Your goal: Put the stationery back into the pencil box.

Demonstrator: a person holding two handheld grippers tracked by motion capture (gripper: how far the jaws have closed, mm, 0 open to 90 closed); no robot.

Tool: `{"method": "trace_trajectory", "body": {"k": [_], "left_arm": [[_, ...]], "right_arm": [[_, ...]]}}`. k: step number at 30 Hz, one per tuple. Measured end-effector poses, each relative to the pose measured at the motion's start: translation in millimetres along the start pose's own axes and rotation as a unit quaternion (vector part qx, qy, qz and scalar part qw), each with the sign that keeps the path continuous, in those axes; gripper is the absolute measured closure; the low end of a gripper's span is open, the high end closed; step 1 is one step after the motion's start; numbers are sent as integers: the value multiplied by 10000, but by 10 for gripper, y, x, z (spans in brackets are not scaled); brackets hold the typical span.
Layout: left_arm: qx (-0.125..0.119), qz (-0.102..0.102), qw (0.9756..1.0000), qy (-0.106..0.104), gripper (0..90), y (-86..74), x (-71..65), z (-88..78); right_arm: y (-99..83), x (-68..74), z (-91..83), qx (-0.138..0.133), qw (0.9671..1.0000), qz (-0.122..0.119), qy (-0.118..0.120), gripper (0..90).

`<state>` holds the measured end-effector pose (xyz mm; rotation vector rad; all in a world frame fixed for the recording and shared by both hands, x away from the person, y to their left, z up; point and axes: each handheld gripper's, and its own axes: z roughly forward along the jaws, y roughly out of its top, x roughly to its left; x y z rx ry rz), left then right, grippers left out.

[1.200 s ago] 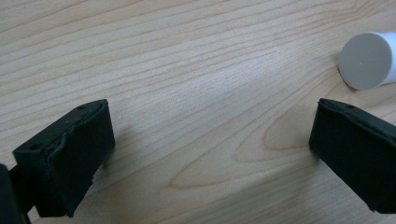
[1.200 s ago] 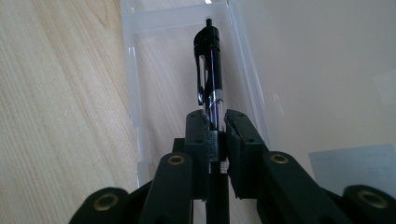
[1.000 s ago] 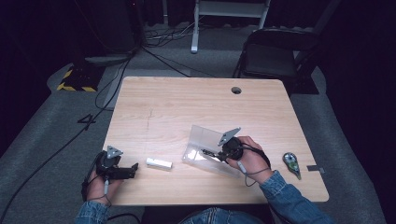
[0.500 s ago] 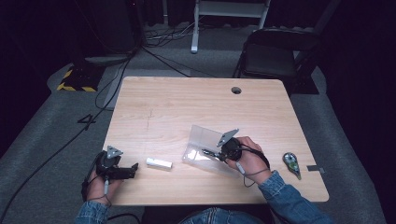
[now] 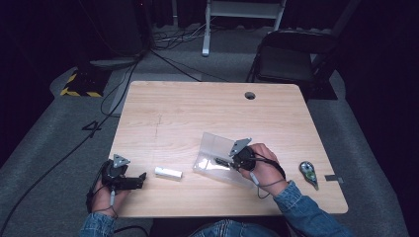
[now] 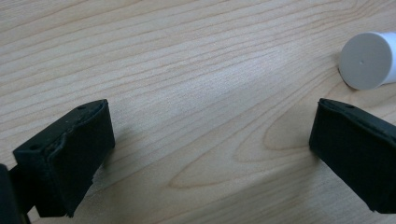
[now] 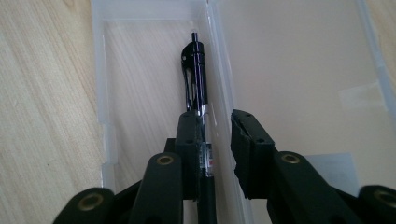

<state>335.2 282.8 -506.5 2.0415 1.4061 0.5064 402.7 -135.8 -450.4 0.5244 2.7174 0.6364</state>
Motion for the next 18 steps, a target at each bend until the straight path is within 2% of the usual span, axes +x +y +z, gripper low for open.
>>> {"method": "trace_trajectory", "body": {"k": [5, 11, 15, 18], "left_arm": [[-1, 0, 10000, 0, 3, 0, 0, 0], [-1, 7, 10000, -5, 3, 1, 2, 1], [-3, 3, 10000, -8, 3, 1, 2, 1], [-2, 8, 10000, -8, 3, 2, 2, 1]], "right_arm": [[-2, -8, -56, -97, 10000, 20, 2, 707], [-20, -23, -217, -452, 9984, 326, 72, 634], [-62, -47, -383, -764, 9953, 597, 55, 578], [-117, -73, -505, -1018, 9917, 789, 12, 530]]}}
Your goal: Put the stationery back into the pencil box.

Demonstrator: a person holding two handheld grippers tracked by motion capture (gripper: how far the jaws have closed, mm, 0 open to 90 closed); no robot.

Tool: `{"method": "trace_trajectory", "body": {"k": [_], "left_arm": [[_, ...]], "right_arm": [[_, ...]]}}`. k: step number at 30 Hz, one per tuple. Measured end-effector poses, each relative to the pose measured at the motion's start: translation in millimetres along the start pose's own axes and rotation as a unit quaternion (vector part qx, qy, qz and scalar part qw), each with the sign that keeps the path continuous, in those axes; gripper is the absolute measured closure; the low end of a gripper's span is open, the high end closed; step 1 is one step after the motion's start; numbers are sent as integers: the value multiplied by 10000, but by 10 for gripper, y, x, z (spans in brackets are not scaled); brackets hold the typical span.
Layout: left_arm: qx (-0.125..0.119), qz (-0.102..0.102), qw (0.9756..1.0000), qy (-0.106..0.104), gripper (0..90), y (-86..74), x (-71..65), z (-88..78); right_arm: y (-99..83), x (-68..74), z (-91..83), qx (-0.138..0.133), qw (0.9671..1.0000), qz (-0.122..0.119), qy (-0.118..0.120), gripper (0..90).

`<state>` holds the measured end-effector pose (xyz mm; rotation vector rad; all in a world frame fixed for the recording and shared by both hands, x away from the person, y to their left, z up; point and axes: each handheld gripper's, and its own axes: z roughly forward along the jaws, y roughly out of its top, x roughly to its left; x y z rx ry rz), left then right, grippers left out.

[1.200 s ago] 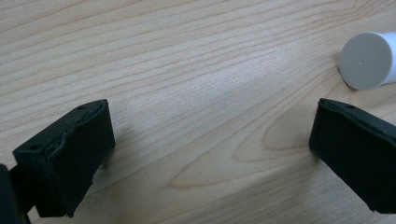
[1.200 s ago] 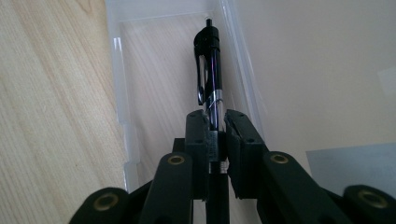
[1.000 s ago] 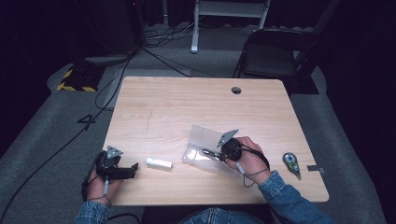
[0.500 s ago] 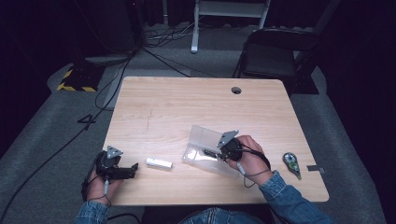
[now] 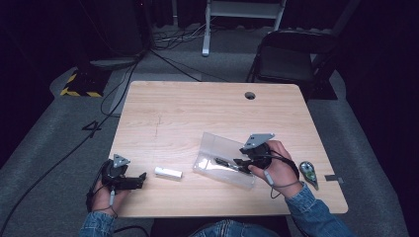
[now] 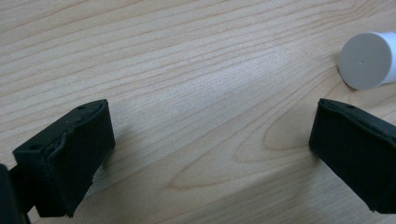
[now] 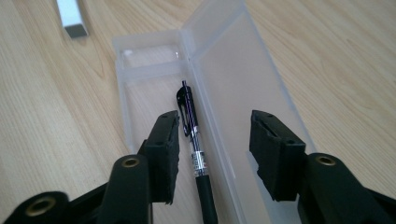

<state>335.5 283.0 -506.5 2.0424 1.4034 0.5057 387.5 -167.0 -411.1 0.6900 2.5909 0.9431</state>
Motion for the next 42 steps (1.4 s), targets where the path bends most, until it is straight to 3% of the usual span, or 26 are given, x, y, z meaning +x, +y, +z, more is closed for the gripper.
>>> {"method": "trace_trajectory", "body": {"k": [9, 10, 12, 17, 27, 28, 33, 42], "left_arm": [[8, 7, 10000, -18, 1, 4, 0, 4], [13, 2, 10000, -18, 1, 4, -1, 4], [15, 1, 10000, -18, 1, 5, -1, 5], [16, -11, 10000, -22, 1, 8, -2, 6], [14, -9, 10000, -21, 1, 7, -3, 6], [14, -15, 10000, -20, 1, 8, -3, 7], [15, -16, 10000, -18, 1, 9, -3, 8], [15, -15, 10000, -18, 1, 9, -3, 8]], "right_arm": [[-72, -81, -263, -408, 9984, 392, -76, 473], [-103, -112, -340, -503, 9972, 536, -98, 457], [-115, -123, -366, -533, 9969, 568, -120, 453], [-247, -216, -537, -674, 9930, 915, -307, 421], [-502, -360, -695, -487, 9886, 1307, -566, 364], [-573, -401, -734, -449, 9865, 1436, -641, 357], [-716, -502, -799, -327, 9829, 1618, -821, 340], [-996, -706, -841, 97, 9702, 2086, -1227, 318]]}}
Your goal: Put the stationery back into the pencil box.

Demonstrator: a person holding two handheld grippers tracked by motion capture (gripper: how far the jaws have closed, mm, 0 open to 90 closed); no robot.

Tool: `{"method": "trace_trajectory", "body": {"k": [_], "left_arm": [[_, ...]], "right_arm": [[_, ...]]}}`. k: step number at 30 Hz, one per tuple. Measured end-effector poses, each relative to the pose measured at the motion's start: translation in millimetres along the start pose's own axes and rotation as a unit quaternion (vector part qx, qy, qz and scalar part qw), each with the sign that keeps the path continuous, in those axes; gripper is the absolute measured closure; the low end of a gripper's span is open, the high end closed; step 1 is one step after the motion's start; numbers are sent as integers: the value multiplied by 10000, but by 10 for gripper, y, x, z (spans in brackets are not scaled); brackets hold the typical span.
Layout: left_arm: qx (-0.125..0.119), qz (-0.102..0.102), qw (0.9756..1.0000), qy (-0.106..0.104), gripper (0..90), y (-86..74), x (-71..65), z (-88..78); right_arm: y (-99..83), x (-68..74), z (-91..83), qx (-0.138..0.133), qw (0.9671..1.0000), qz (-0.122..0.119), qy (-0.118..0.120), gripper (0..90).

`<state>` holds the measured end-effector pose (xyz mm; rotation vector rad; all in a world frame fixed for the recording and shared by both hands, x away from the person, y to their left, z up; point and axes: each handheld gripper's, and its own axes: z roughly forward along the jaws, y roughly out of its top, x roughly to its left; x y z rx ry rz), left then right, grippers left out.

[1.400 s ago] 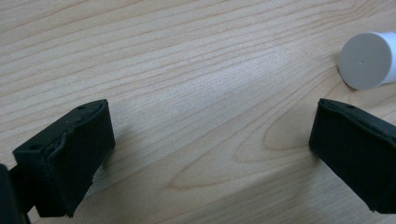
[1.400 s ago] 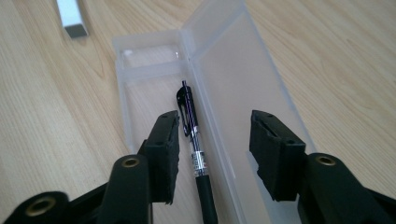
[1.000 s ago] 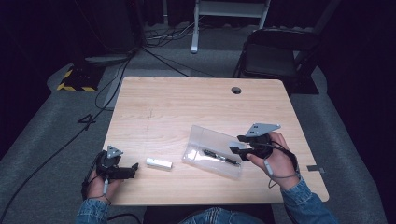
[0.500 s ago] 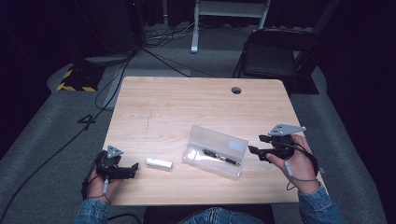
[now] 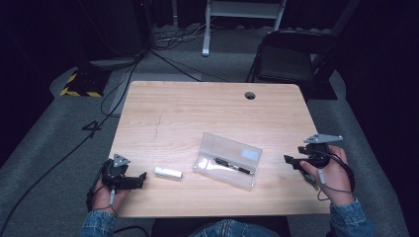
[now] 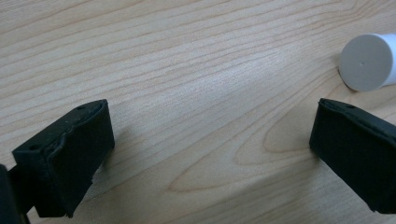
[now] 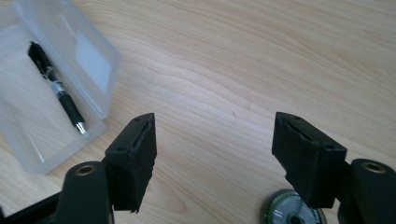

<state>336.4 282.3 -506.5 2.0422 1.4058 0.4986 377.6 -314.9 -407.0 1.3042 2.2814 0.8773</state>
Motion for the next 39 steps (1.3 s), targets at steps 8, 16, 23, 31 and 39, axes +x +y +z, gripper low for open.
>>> {"method": "trace_trajectory", "body": {"k": [8, 16, 23, 31, 39], "left_arm": [[0, 0, 10000, -1, 1, 0, 0, 0], [0, 0, 10000, -1, 1, 0, 0, 0], [1, 0, 10000, -1, 1, 0, 0, 0], [1, -1, 10000, -2, 1, 0, 0, 0], [0, -2, 10000, -3, 1, 0, 0, 0]], "right_arm": [[-146, -196, 15, 310, 9989, 232, -267, 301], [-217, -282, 23, 579, 9970, 354, -383, 291], [-303, -315, 104, 1202, 9912, 384, -406, 269], [-346, -361, 141, 1373, 9882, 485, -484, 262], [-414, -452, 173, 1618, 9820, 689, -684, 260]]}}
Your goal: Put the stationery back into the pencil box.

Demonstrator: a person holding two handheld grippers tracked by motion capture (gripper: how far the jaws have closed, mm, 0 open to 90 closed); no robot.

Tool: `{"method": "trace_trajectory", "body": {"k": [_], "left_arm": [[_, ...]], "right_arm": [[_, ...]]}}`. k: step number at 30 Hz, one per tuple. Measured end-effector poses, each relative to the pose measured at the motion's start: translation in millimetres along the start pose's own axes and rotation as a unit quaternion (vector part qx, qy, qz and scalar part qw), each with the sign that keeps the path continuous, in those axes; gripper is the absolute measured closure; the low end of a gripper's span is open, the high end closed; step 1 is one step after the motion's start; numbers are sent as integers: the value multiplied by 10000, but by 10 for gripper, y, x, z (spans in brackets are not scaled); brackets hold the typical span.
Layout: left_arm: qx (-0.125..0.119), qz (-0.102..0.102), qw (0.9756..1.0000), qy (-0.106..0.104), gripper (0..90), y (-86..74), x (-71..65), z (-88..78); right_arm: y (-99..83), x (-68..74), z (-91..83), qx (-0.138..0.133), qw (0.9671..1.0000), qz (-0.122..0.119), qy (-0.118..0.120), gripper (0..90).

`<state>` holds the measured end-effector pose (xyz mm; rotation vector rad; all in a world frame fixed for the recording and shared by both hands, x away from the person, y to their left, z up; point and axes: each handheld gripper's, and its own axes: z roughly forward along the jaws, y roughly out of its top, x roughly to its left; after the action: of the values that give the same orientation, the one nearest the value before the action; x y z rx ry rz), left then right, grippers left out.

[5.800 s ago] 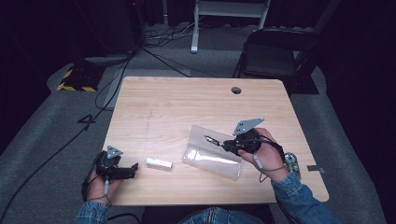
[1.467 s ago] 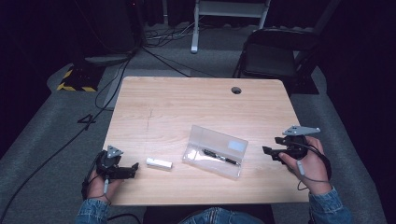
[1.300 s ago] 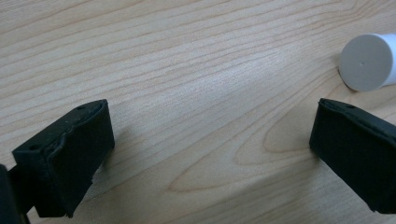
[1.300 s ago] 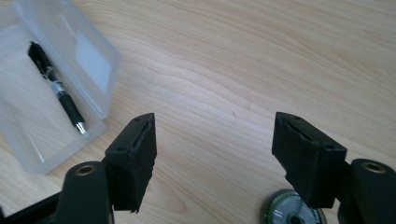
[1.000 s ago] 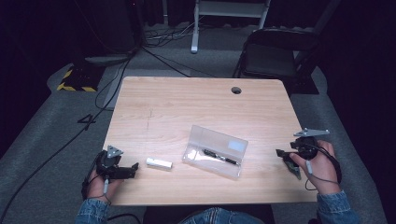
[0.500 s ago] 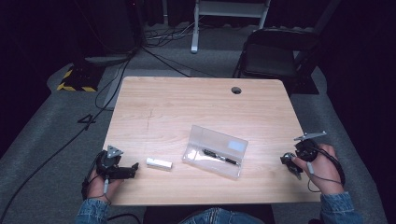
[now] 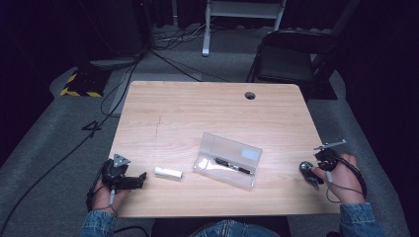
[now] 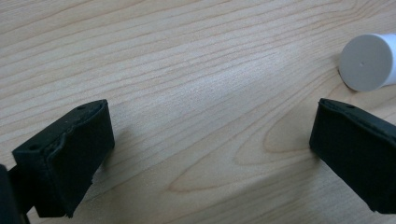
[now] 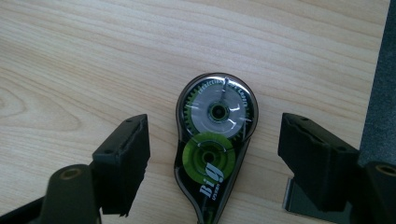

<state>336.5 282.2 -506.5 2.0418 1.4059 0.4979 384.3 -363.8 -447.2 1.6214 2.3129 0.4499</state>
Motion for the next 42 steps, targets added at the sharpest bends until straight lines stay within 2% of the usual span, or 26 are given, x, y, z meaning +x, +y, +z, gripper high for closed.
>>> {"method": "trace_trajectory", "body": {"k": [9, 17, 21, 32, 36, 42], "left_arm": [[-1, 5, 10000, -1, 1, 1, 1, 0], [1, 1, 10000, 1, 1, 0, 0, 0], [-2, 3, 10000, -2, 1, 1, 0, 1], [-5, 0, 10000, 2, 1, 1, 0, 2], [-11, 4, 10000, 3, 1, 1, 0, 3], [-7, 2, 10000, 1, 1, 2, 0, 2]], "right_arm": [[-27, -35, 78, 247, 9996, 124, -25, 250], [-52, -46, 134, 448, 9987, 252, 62, 263], [-53, -4, 175, 612, 9978, 228, 140, 270], [-31, 99, 208, 599, 9977, 176, 270, 275], [-24, 150, 199, 610, 9973, 198, 362, 286], [-5, 233, 193, 579, 9968, 103, 537, 289]]}}
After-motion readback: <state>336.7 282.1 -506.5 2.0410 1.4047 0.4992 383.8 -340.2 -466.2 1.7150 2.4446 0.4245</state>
